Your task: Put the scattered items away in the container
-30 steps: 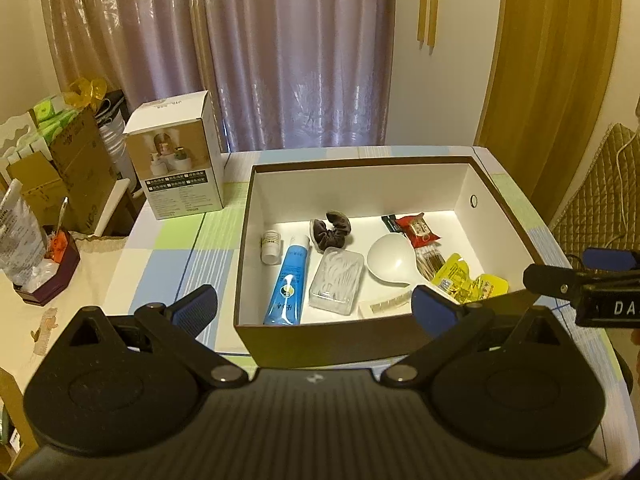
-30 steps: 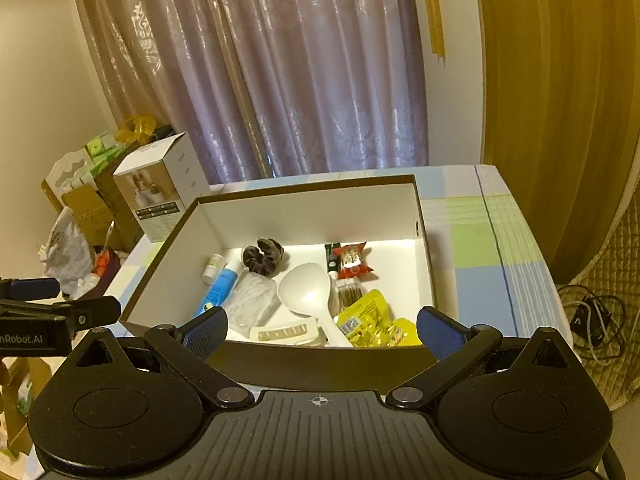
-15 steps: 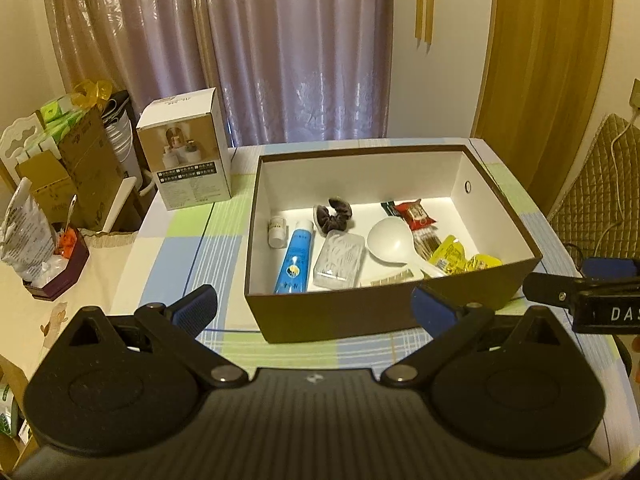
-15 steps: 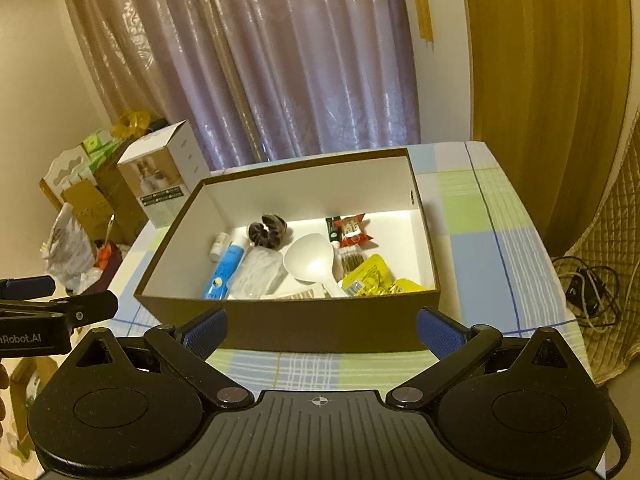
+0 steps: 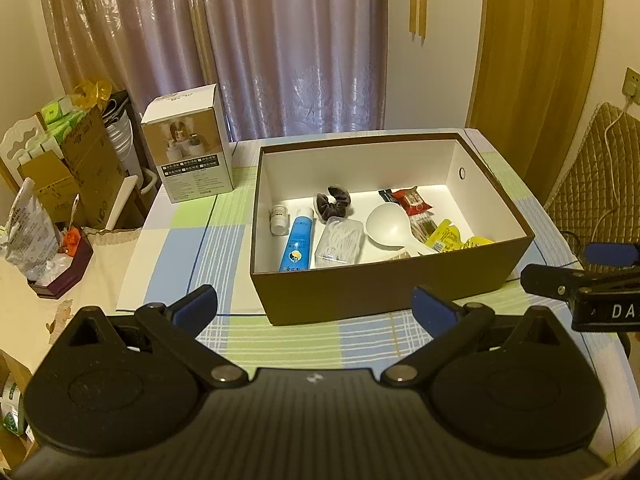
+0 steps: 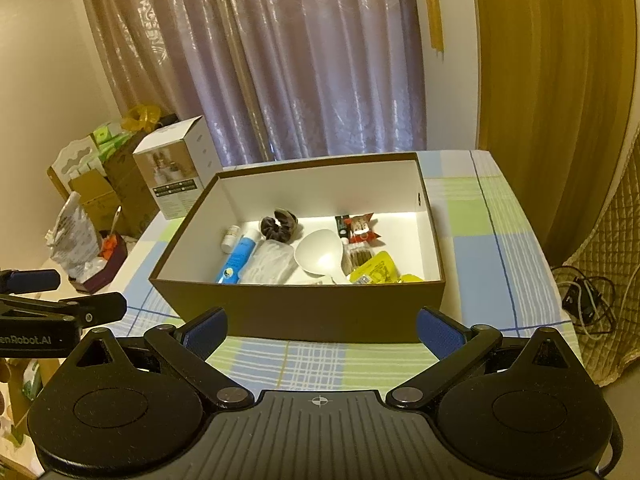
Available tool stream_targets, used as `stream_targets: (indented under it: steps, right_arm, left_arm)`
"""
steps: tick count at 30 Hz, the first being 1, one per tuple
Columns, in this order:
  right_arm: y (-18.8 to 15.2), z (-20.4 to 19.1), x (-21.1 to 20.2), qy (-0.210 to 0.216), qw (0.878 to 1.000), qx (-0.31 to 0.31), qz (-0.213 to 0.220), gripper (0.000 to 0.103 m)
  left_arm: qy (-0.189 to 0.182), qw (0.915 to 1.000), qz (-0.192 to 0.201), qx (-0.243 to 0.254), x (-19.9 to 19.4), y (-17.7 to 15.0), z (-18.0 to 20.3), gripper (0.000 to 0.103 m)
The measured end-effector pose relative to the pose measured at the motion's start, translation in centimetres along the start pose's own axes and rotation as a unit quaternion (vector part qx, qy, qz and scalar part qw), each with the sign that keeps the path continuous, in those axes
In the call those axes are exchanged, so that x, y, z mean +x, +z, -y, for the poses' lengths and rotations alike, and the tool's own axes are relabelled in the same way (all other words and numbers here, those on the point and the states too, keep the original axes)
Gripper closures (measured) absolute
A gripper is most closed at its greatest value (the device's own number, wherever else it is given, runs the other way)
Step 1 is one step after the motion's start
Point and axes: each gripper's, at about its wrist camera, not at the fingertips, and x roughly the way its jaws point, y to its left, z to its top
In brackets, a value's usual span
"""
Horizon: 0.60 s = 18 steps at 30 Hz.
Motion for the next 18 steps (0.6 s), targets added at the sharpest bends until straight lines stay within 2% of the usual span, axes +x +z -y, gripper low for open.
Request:
stream_targets:
  steps: [10,18]
  right_arm:
    - [-1.3,0.1,0.0,-0.01,1.0,0.005,-0.013,0.0]
    - [-2.0,0.1,-0.1,-0.014,1.0,0.006,-0.017,0.0]
  left_arm:
    - [0.007,0.9999,-0.012,0.009,0.0,-1.0,0.2,0.001]
    - [-0.003,0.9996,-0.026,0.012,0.4,-1.9,0.2,0.001]
